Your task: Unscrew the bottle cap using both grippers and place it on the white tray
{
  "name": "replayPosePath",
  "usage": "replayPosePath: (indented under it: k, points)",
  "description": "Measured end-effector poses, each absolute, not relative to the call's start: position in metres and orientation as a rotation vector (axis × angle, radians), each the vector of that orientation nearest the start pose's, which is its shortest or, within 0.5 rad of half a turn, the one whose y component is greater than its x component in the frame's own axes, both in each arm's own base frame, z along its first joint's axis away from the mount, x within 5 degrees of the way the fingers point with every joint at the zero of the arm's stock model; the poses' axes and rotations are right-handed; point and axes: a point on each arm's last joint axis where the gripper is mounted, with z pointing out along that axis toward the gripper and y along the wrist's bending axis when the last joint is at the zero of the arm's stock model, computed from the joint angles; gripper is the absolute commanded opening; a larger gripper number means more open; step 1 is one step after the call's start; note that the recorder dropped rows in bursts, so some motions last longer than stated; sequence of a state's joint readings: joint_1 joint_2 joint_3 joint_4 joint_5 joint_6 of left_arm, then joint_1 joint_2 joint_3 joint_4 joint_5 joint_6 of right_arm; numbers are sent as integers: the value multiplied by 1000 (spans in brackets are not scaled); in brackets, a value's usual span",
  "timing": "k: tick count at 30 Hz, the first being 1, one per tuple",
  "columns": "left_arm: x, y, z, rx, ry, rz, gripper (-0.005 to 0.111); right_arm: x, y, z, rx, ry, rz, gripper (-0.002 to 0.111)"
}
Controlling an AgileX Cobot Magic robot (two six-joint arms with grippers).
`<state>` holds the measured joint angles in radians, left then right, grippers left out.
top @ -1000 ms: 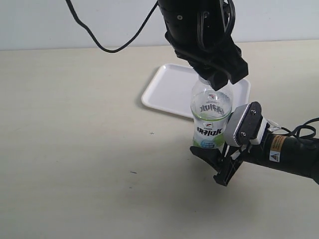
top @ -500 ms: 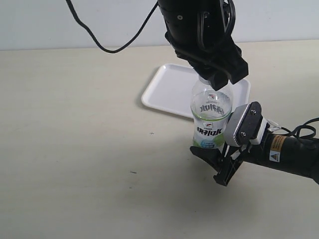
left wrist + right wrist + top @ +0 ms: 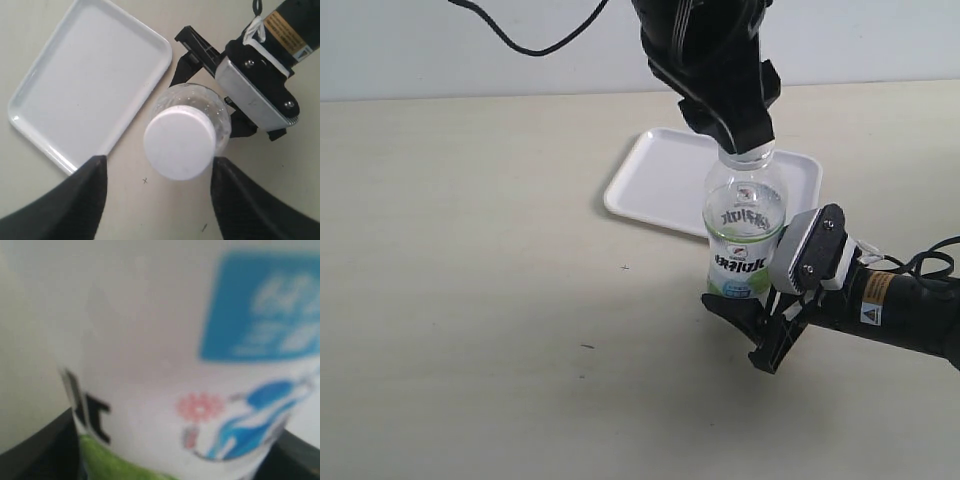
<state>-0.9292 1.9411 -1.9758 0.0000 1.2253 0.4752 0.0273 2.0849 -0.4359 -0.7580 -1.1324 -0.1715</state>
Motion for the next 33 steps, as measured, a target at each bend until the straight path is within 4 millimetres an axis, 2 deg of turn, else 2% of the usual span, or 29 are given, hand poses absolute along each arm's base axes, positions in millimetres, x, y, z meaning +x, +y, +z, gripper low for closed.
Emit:
replayPosePath:
  k: [7,19,28,33]
  points:
    - [254,-340,345,1965,1811,-74,60,255,63,60,-943,1810,381,0]
    - [252,-339,349,2170,1538,6,66,255,63,60,-948,1808,378,0]
    - [248,-342,349,2219,1462,-52,66,255,63,60,-970,1794,362,0]
    - [251,-347,337,2246,1472,-65,66,255,63,60,-972,1794,361,0]
